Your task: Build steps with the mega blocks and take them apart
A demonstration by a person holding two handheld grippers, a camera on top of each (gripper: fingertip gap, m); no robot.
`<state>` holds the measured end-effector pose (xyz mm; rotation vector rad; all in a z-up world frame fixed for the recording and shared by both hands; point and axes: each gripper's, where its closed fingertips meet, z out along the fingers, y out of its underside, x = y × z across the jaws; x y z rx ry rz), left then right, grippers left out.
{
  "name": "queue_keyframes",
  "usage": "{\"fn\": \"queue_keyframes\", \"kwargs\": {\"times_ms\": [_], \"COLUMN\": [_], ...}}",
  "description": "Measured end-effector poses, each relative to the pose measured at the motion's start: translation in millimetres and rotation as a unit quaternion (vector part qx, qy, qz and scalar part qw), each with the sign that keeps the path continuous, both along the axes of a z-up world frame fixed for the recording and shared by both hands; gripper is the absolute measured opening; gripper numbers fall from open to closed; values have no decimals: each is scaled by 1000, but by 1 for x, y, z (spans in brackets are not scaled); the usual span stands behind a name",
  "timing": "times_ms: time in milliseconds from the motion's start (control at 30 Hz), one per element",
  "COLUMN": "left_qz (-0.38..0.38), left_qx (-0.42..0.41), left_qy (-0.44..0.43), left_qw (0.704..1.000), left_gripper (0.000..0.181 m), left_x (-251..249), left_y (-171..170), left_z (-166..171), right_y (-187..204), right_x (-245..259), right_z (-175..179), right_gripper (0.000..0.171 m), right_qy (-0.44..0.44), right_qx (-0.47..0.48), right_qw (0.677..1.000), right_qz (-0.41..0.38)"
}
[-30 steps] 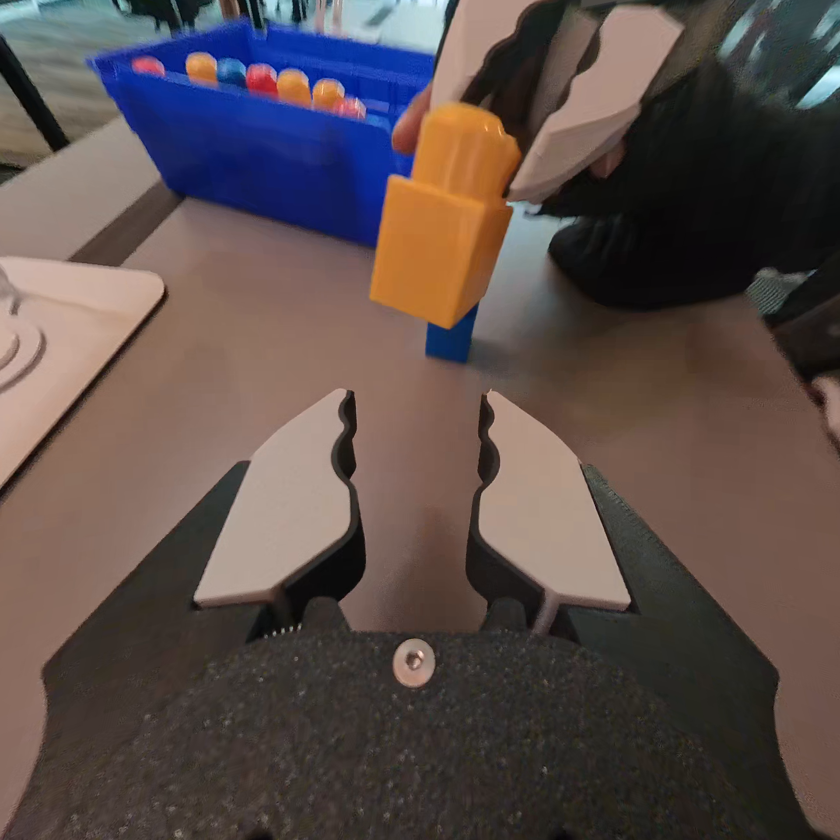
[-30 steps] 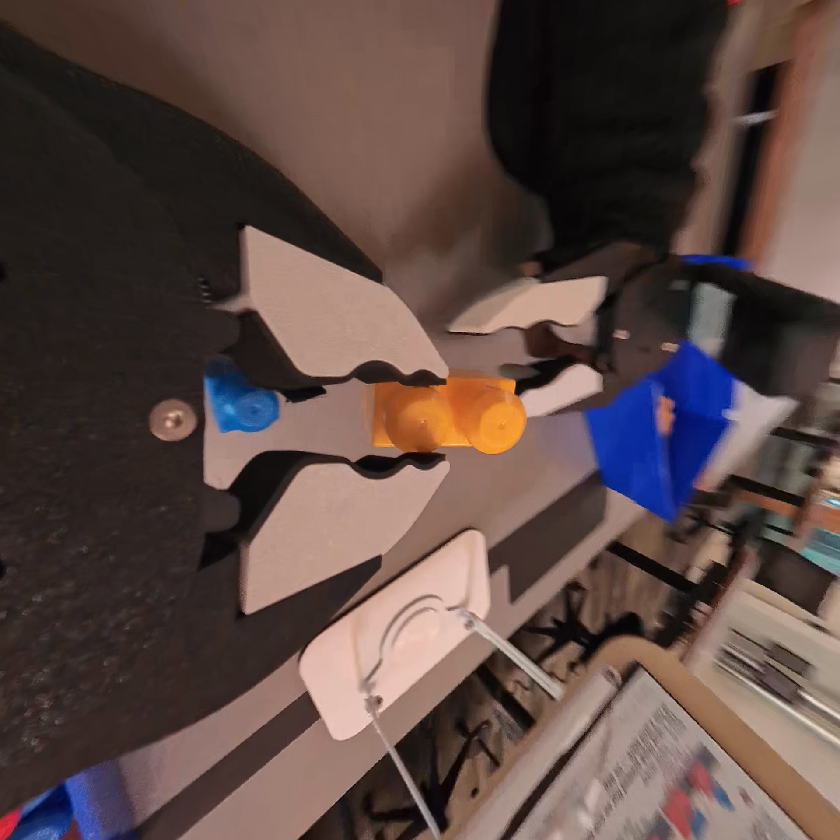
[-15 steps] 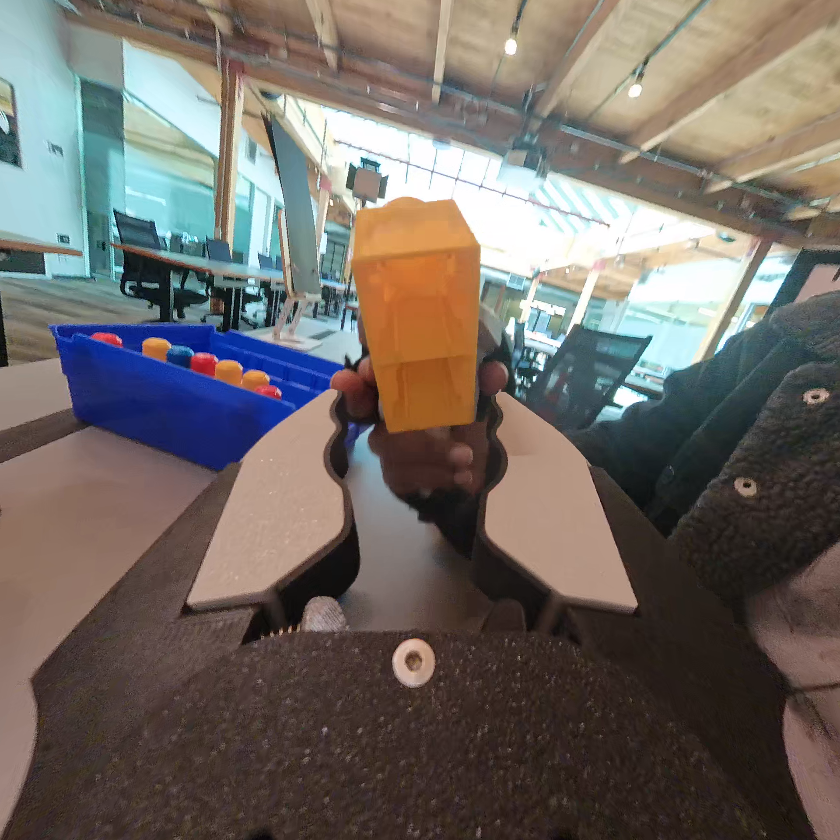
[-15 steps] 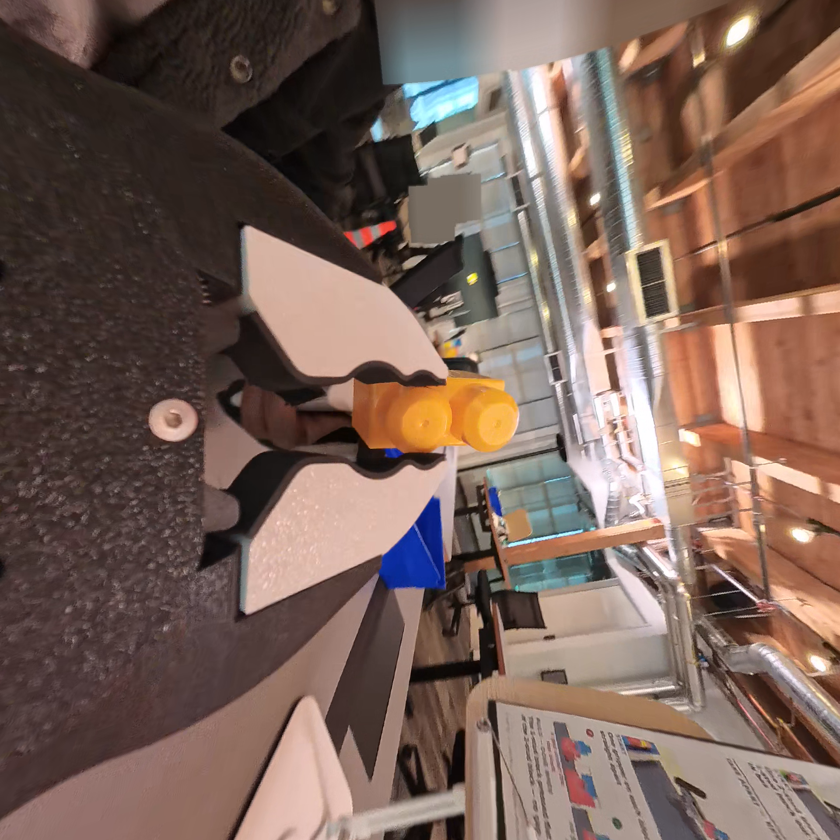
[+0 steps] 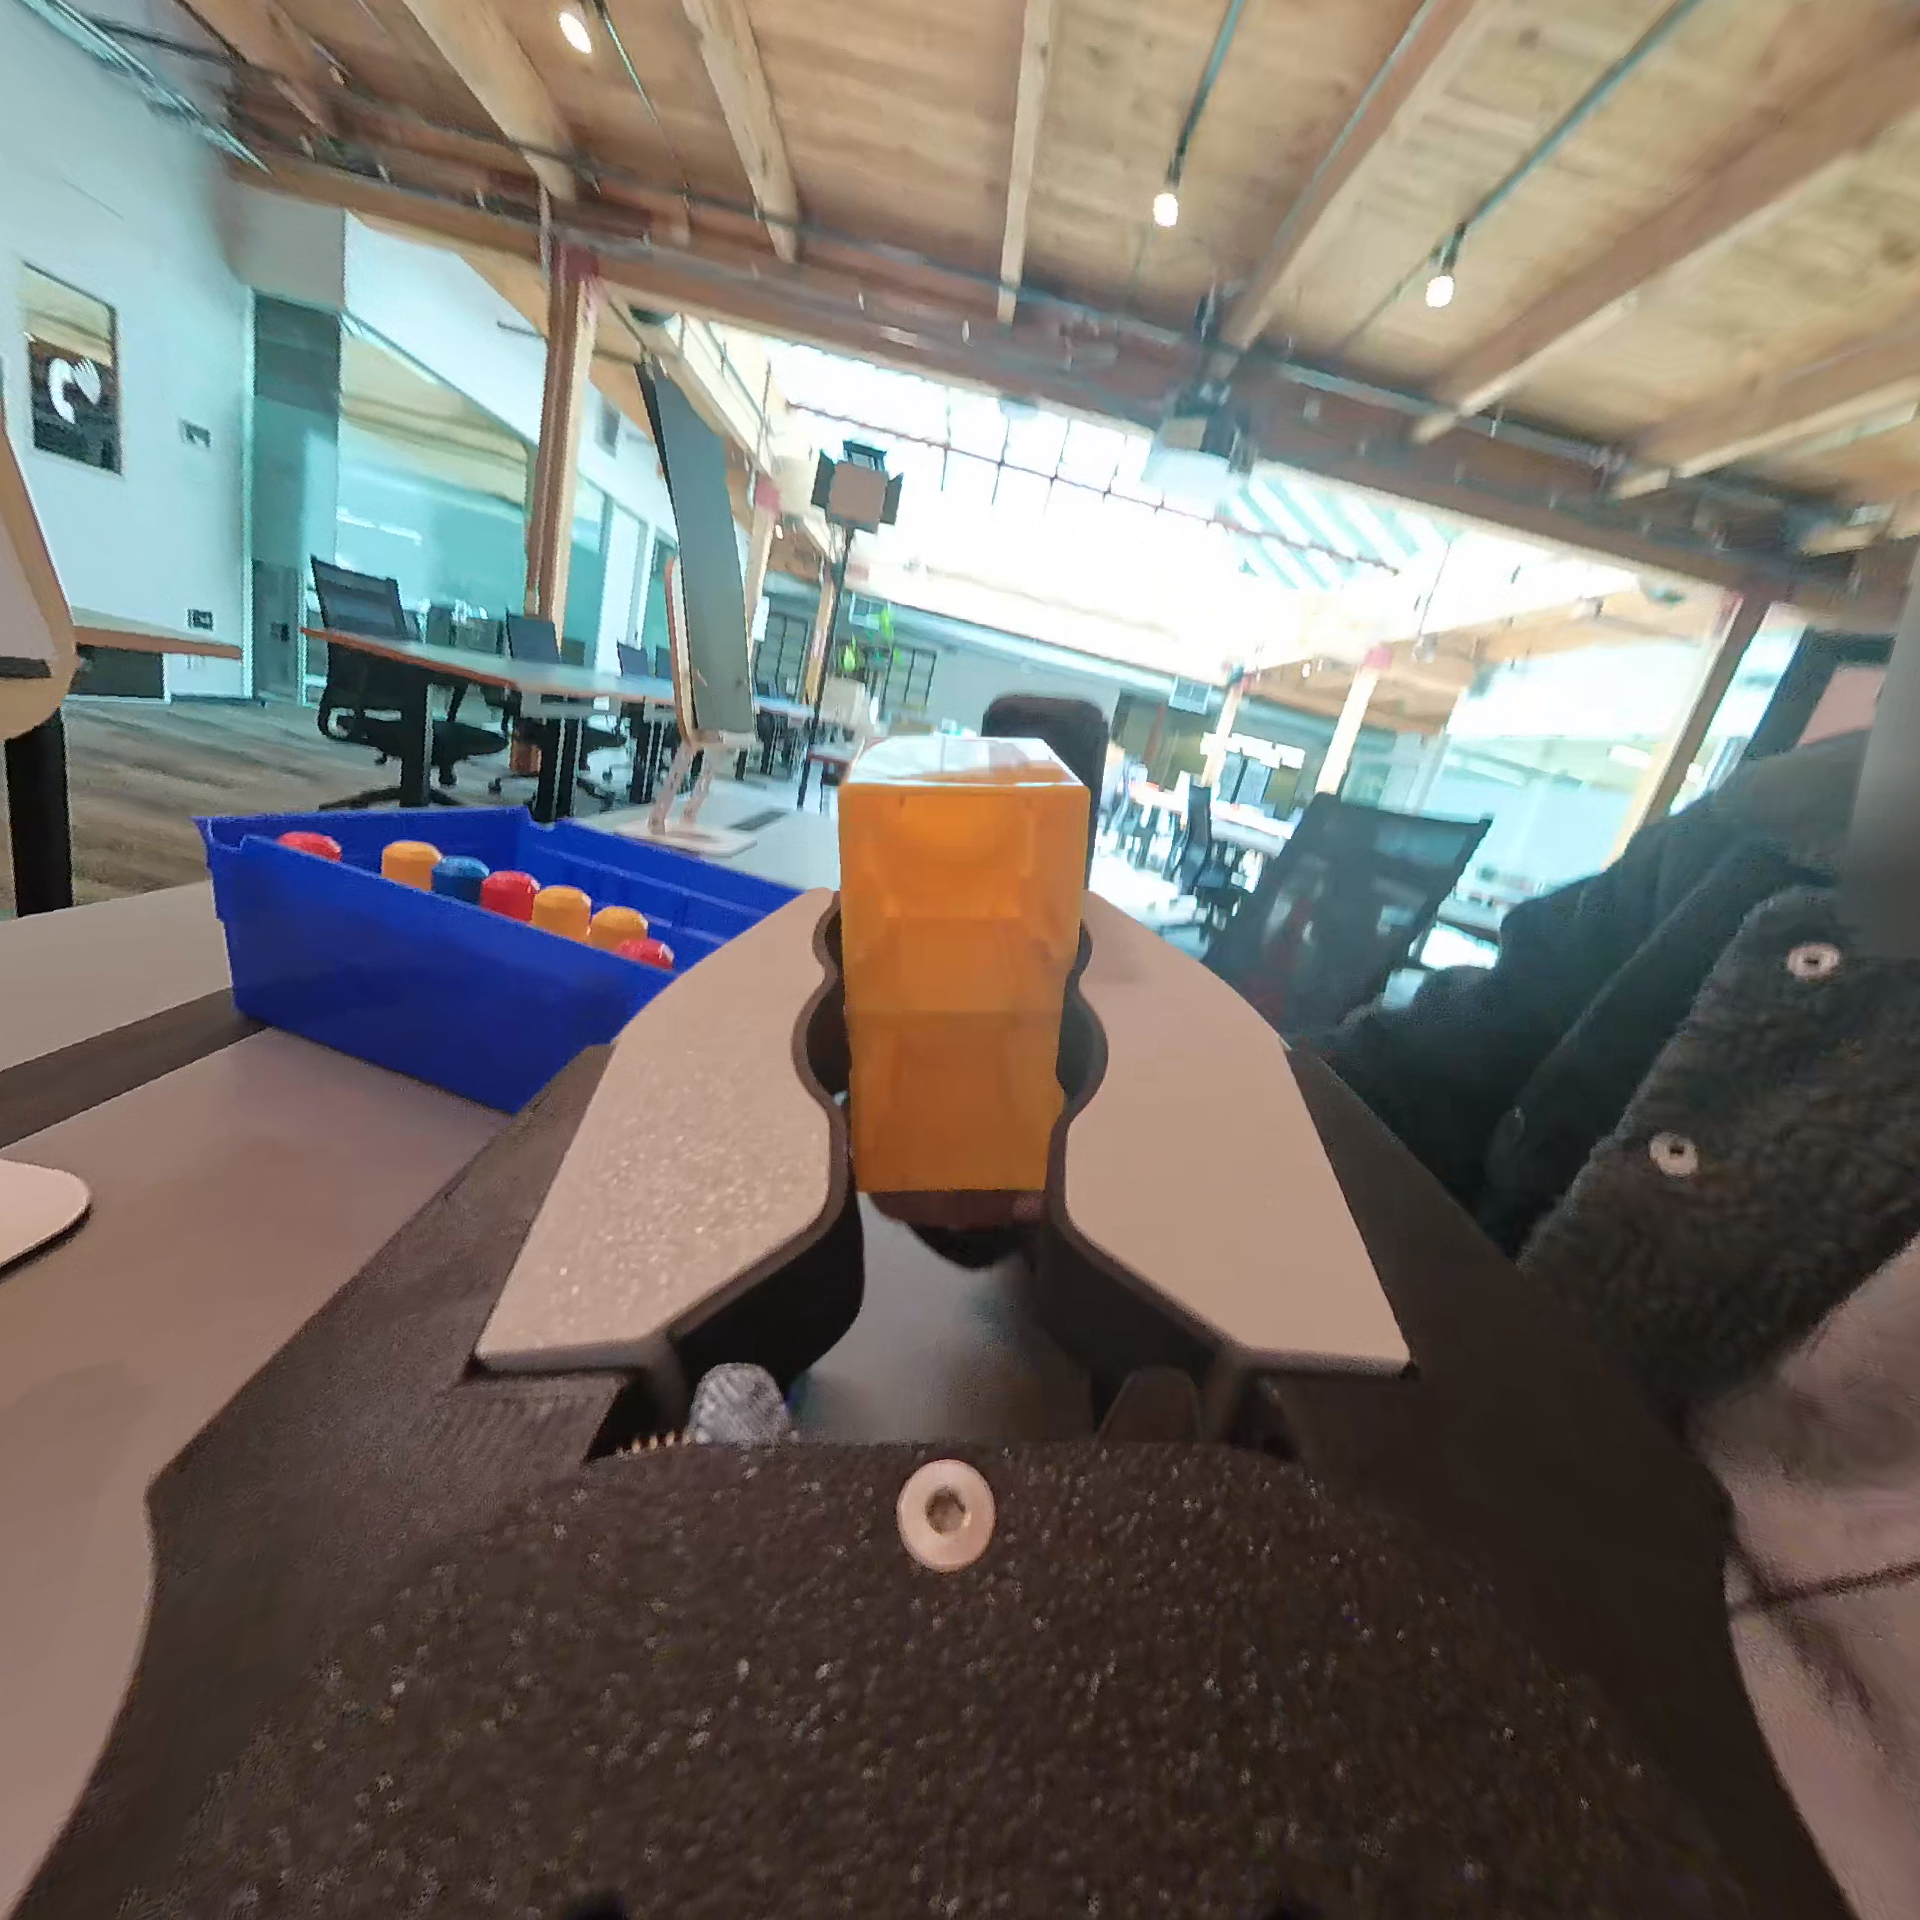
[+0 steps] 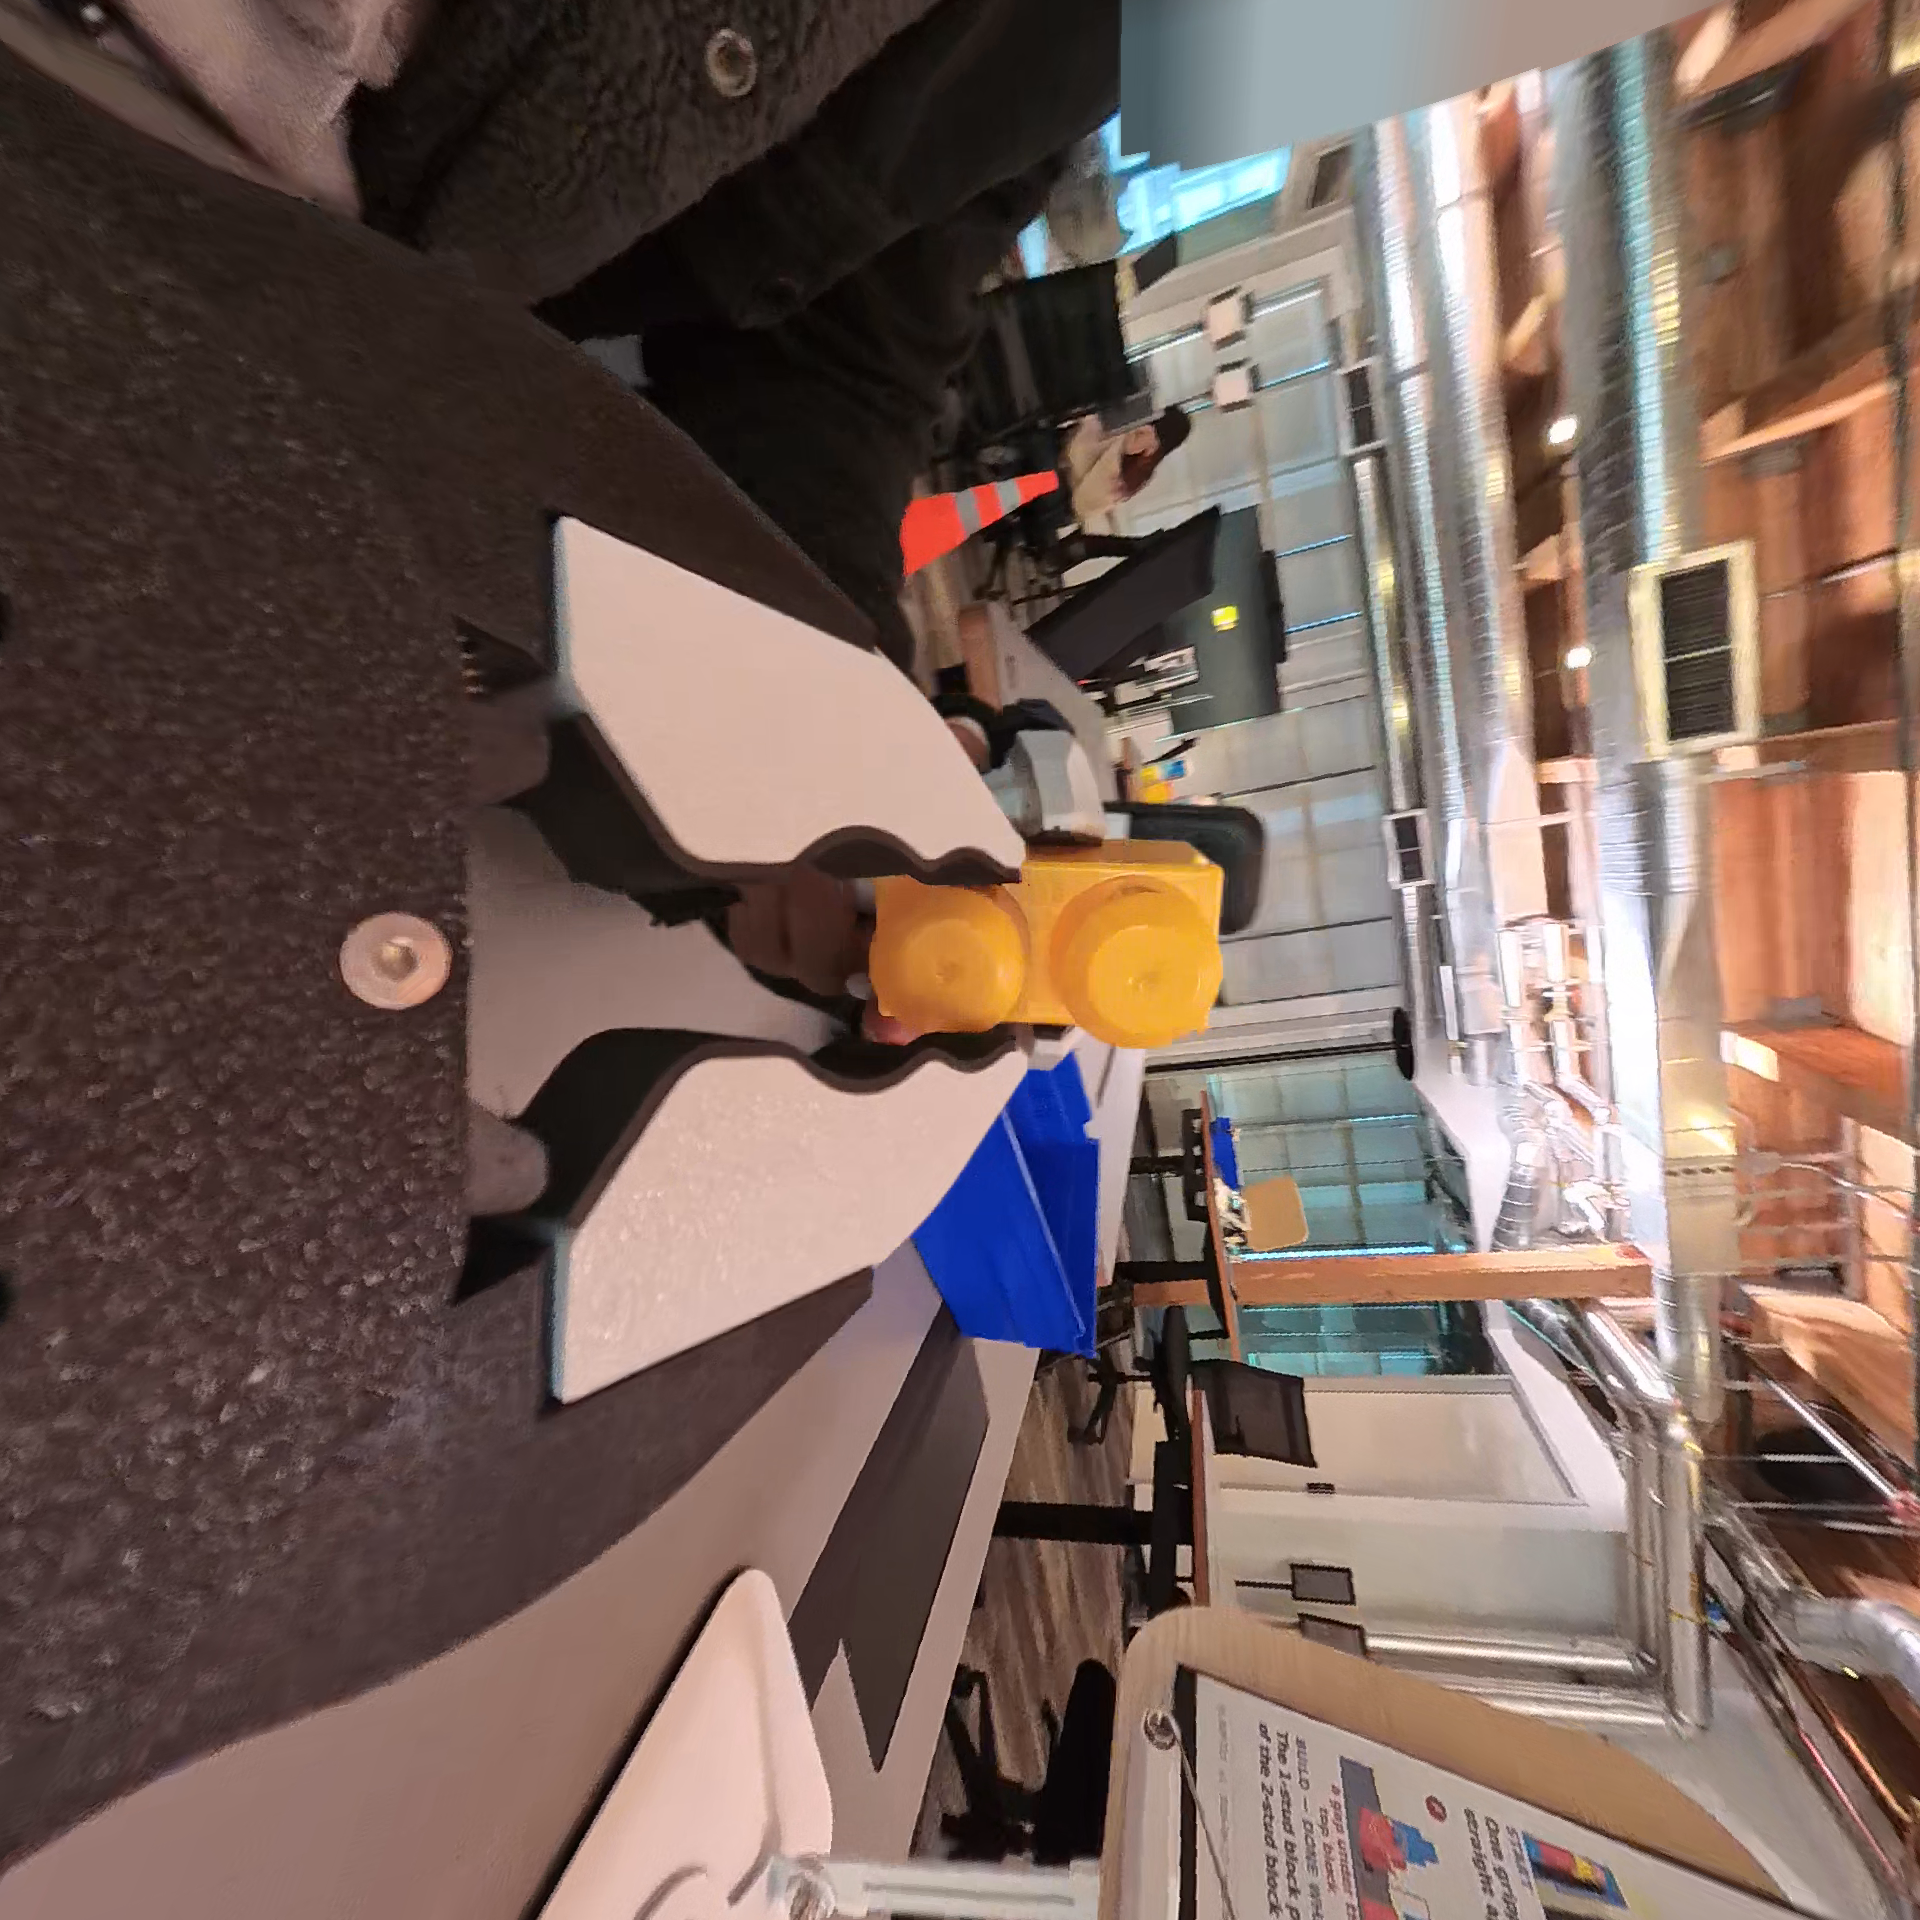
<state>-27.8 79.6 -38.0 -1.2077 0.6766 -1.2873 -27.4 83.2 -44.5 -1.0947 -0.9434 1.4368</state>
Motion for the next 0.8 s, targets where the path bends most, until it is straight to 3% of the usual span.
{"fn": "queue_keyframes", "kwargs": {"times_ms": [167, 300, 400, 567, 800], "left_qz": [-10, 12, 24, 30, 26], "left_qx": [25, 41, 37, 18, 10], "left_qy": [83, 129, 145, 166, 197], "left_qw": [996, 991, 988, 986, 980], "left_gripper": [38, 38, 38, 37, 37], "left_x": [-4, -16, -25, -30, -24], "left_y": [0, 8, 16, 27, 28], "left_z": [-17, -28, -36, -54, -70], "right_y": [0, 27, 43, 42, 36], "right_x": [-2, 11, 28, 59, 61], "right_z": [-10, -30, -63, -124, -156], "right_gripper": [16, 31, 37, 48, 49], "right_qy": [-69, -189, -315, -502, -580], "right_qx": [46, 78, 100, 125, 136], "right_qw": [997, 978, 942, 855, 803], "right_qz": [-7, -51, -66, -34, -24]}}
